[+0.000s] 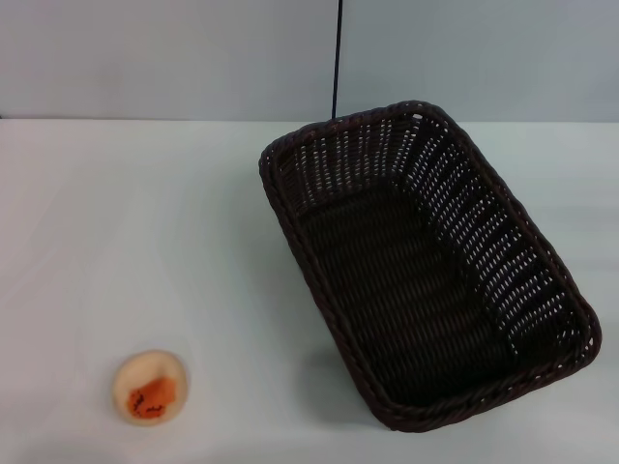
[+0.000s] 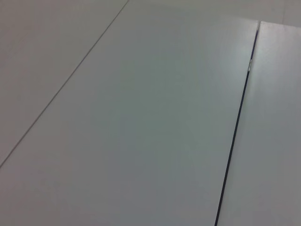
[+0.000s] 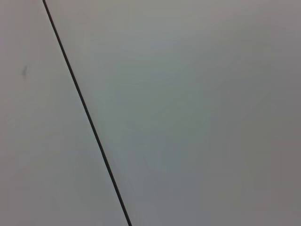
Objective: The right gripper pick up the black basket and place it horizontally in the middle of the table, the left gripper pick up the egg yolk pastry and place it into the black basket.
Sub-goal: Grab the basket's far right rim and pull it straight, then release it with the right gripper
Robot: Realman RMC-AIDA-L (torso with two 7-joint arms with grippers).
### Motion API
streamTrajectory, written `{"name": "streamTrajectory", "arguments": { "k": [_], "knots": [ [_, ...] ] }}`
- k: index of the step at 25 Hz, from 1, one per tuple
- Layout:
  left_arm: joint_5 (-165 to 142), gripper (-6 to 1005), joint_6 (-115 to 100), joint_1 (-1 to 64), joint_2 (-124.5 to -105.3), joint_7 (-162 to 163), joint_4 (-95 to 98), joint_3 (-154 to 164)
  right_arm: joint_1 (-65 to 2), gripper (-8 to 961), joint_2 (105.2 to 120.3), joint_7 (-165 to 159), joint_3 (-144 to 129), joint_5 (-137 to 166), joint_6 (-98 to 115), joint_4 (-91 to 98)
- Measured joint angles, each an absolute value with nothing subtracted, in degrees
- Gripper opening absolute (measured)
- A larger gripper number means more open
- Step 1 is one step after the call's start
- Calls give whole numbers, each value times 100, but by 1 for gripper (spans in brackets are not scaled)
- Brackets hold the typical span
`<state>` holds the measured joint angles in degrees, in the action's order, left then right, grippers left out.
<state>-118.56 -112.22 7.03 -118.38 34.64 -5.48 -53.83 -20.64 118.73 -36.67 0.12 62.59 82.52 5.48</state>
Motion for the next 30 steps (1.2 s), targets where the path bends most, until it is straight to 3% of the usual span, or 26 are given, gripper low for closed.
{"name": "streamTrajectory", "arguments": {
  "k": [4,14,17,19,22,27,30],
  "knots": [
    [-11860,455,-11183,704,-11839,3464,-545,-5388,-2066,484,11865,-3692,9,6259,8215,554],
    [-11879,490,-11186,706,-11840,3463,-588,-5365,-2123,486,11853,-3820,-327,6484,7990,822],
    [-11886,681,-11181,714,-11837,3463,-568,-5354,-2131,486,11845,-4396,-645,6818,7974,1227],
    [-11896,693,-11172,716,-11832,3463,-551,-5345,-2108,486,11832,-5060,-908,7192,7976,1676],
    [-11900,710,-11160,708,-11831,3464,-540,-5344,-2072,486,11752,-6353,-1347,7909,8034,2431],
    [-11902,708,-11121,703,-11821,3624,-527,-5343,-2174,487,11352,-9094,-2094,9571,8537,3761],
    [-11900,707,-11107,717,-11814,3695,-518,-5344,-2468,487,11207,-10644,-2196,10762,9608,5256]
  ]
}}
